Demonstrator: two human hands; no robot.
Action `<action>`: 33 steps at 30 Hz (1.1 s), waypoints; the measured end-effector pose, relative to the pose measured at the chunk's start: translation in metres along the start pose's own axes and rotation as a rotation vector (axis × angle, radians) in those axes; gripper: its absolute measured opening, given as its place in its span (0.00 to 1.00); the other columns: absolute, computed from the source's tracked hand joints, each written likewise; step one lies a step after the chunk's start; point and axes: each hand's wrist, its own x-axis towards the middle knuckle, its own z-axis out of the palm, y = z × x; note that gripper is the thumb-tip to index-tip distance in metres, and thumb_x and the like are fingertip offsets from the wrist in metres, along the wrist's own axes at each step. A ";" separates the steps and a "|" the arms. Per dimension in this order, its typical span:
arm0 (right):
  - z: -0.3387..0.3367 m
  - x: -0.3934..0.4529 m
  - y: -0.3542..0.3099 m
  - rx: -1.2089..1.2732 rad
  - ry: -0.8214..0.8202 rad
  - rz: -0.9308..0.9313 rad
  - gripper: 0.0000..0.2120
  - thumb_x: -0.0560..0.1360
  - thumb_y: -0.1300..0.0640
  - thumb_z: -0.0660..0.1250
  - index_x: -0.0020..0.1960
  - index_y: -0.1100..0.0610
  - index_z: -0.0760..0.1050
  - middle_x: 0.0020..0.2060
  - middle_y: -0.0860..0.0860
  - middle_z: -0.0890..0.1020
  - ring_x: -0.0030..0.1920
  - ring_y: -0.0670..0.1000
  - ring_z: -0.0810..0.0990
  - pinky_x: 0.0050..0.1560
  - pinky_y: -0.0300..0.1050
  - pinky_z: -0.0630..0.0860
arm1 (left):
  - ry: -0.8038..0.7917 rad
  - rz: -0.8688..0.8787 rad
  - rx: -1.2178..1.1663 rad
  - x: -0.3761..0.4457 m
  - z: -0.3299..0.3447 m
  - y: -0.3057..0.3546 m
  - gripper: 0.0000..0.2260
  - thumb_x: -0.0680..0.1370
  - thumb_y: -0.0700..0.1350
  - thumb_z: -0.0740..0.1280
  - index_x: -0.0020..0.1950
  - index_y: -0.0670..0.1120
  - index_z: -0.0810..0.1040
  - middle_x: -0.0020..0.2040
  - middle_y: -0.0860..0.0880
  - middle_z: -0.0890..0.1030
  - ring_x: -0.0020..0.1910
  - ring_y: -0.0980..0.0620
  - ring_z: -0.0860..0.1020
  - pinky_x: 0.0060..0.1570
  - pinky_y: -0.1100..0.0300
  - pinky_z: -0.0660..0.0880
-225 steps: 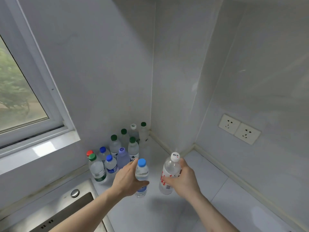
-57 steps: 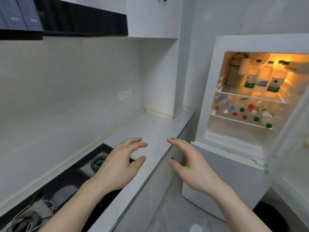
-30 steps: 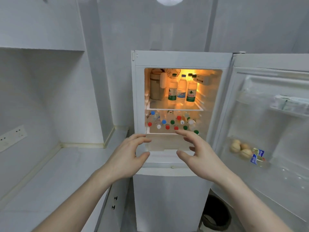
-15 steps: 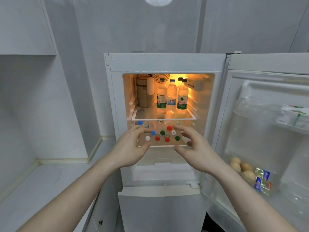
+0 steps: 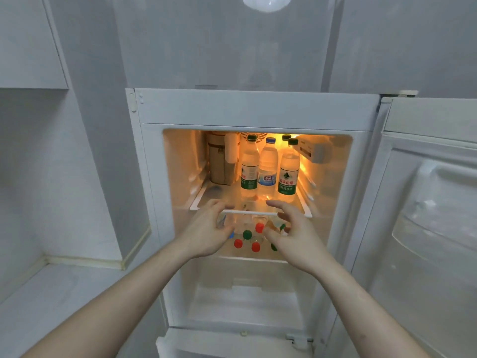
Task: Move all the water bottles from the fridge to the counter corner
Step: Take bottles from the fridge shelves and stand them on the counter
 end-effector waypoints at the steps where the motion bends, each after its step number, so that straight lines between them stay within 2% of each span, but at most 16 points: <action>1: 0.002 0.008 0.003 -0.002 0.005 0.001 0.28 0.78 0.53 0.73 0.74 0.37 0.68 0.73 0.40 0.70 0.72 0.45 0.70 0.68 0.47 0.74 | -0.003 -0.011 -0.011 0.009 0.003 -0.003 0.21 0.80 0.48 0.70 0.72 0.51 0.74 0.71 0.54 0.72 0.65 0.56 0.73 0.63 0.63 0.68; 4: 0.009 0.036 0.014 0.017 0.030 0.038 0.32 0.77 0.51 0.73 0.76 0.34 0.65 0.76 0.39 0.67 0.73 0.46 0.69 0.71 0.55 0.75 | -0.005 -0.060 -0.078 0.046 0.011 -0.010 0.23 0.80 0.48 0.70 0.74 0.51 0.72 0.73 0.53 0.71 0.67 0.55 0.72 0.63 0.61 0.69; 6: 0.012 0.050 0.021 0.033 0.049 0.061 0.35 0.77 0.52 0.74 0.78 0.35 0.63 0.78 0.40 0.65 0.74 0.47 0.69 0.71 0.57 0.75 | 0.002 -0.102 -0.119 0.067 0.015 -0.016 0.24 0.80 0.49 0.70 0.76 0.51 0.70 0.73 0.52 0.72 0.67 0.52 0.73 0.61 0.59 0.71; 9: 0.018 0.070 0.031 0.037 0.071 0.097 0.36 0.77 0.54 0.74 0.79 0.37 0.62 0.79 0.42 0.65 0.75 0.48 0.69 0.71 0.55 0.74 | -0.018 -0.126 -0.141 0.099 0.022 -0.031 0.28 0.79 0.51 0.71 0.77 0.50 0.68 0.74 0.51 0.72 0.67 0.51 0.74 0.62 0.57 0.73; 12: 0.021 0.090 0.040 0.033 0.116 0.124 0.37 0.77 0.55 0.74 0.79 0.39 0.62 0.79 0.43 0.65 0.75 0.50 0.70 0.71 0.55 0.74 | -0.040 -0.127 -0.192 0.127 0.028 -0.036 0.32 0.77 0.53 0.73 0.78 0.49 0.66 0.74 0.49 0.71 0.69 0.49 0.73 0.68 0.51 0.73; 15: 0.029 0.105 0.049 0.055 0.154 0.152 0.37 0.77 0.55 0.75 0.80 0.40 0.61 0.79 0.43 0.66 0.75 0.51 0.71 0.72 0.56 0.74 | -0.036 -0.131 -0.242 0.156 0.035 -0.032 0.33 0.78 0.50 0.73 0.79 0.46 0.63 0.76 0.46 0.70 0.73 0.46 0.71 0.72 0.48 0.70; 20: 0.042 0.117 0.064 0.057 0.180 0.189 0.38 0.77 0.55 0.75 0.80 0.42 0.61 0.79 0.43 0.67 0.73 0.51 0.72 0.70 0.56 0.75 | -0.011 -0.157 -0.299 0.192 0.044 -0.028 0.30 0.80 0.45 0.71 0.78 0.44 0.62 0.77 0.44 0.69 0.76 0.44 0.68 0.74 0.48 0.65; 25: 0.041 0.134 0.060 0.063 0.218 0.149 0.37 0.77 0.56 0.75 0.79 0.42 0.62 0.77 0.44 0.69 0.73 0.51 0.72 0.72 0.58 0.74 | 0.018 -0.190 -0.356 0.238 0.045 -0.039 0.36 0.80 0.51 0.72 0.81 0.48 0.55 0.80 0.48 0.64 0.77 0.44 0.66 0.72 0.49 0.68; 28: 0.037 0.152 0.052 0.041 0.270 0.105 0.36 0.77 0.58 0.74 0.79 0.45 0.63 0.75 0.46 0.72 0.73 0.50 0.72 0.73 0.54 0.73 | 0.002 -0.177 -0.347 0.257 0.047 -0.038 0.39 0.80 0.54 0.71 0.82 0.50 0.51 0.82 0.48 0.61 0.78 0.43 0.64 0.72 0.48 0.68; 31: 0.033 0.170 0.038 0.016 0.325 0.038 0.31 0.78 0.59 0.73 0.77 0.50 0.66 0.67 0.45 0.75 0.65 0.44 0.73 0.64 0.43 0.72 | -0.010 -0.175 -0.339 0.269 0.052 -0.039 0.39 0.80 0.55 0.70 0.82 0.50 0.50 0.81 0.47 0.61 0.78 0.41 0.65 0.71 0.46 0.69; 33: 0.029 0.183 0.029 -0.017 0.360 0.002 0.29 0.78 0.61 0.73 0.76 0.54 0.68 0.64 0.46 0.76 0.63 0.45 0.73 0.61 0.40 0.68 | 0.030 -0.168 -0.311 0.274 0.056 -0.041 0.38 0.79 0.56 0.71 0.82 0.50 0.53 0.80 0.47 0.63 0.77 0.42 0.66 0.71 0.47 0.70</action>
